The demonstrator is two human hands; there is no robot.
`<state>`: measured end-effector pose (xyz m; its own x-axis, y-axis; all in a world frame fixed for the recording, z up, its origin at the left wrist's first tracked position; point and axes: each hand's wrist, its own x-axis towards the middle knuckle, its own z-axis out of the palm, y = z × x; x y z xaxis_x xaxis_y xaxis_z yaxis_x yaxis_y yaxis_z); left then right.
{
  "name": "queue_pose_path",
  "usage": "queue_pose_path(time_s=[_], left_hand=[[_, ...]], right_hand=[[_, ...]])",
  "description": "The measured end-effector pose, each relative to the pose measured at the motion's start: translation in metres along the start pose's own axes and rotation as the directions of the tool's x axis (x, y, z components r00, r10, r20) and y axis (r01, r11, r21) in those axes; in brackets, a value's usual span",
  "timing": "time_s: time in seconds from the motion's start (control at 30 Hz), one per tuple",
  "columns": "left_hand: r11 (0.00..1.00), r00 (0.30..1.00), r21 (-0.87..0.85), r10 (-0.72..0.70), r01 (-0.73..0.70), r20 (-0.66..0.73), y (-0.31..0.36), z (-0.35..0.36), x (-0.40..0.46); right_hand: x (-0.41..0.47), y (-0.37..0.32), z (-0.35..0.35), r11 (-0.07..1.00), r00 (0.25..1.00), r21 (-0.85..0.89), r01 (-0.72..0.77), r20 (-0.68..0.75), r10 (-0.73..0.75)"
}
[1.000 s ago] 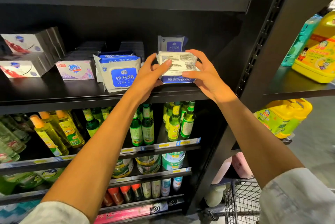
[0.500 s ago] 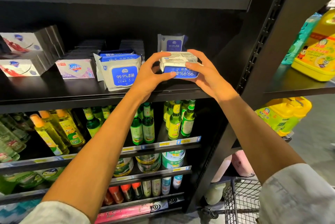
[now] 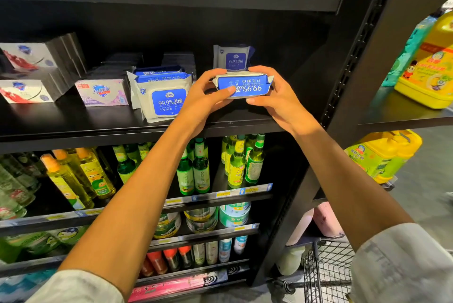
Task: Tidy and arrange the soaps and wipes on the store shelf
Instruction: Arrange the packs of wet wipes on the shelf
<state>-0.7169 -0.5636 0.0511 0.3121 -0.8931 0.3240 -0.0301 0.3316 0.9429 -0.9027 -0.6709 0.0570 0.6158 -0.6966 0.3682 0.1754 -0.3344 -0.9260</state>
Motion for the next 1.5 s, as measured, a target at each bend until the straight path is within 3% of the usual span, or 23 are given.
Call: queue_pose_path(time_s=[0.17,0.33,0.67,0.93,1.3,1.5], left_hand=[[0.999,0.997,0.048,0.006,-0.009,0.075,0.0,0.0,0.002],[0.987,0.997,0.144,0.073,-0.075,0.019,-0.004,0.001,0.001],[0.981,0.991,0.187,0.079,-0.058,-0.111,-0.002,0.003,-0.001],[0.974,0.991,0.218,0.091,-0.068,-0.095,0.001,0.006,-0.006],[0.884,0.935,0.465,0.134,0.036,-0.327,-0.002,0.004,-0.007],[0.851,0.892,0.511,0.133,0.122,-0.433,0.001,-0.02,-0.013]], right_hand=[[-0.001,-0.002,0.002,0.994,0.998,0.097,-0.039,-0.046,0.044],[-0.001,-0.006,0.005,0.983,0.992,0.152,-0.104,-0.059,0.115],[0.003,-0.003,0.003,0.988,0.992,0.081,-0.128,-0.012,0.129],[0.002,-0.004,0.005,0.993,0.993,0.012,-0.121,-0.017,0.121],[0.013,0.012,0.006,0.944,0.994,-0.311,-0.107,-0.064,0.092],[0.011,0.009,0.009,0.807,0.997,-0.59,-0.036,0.038,0.072]])
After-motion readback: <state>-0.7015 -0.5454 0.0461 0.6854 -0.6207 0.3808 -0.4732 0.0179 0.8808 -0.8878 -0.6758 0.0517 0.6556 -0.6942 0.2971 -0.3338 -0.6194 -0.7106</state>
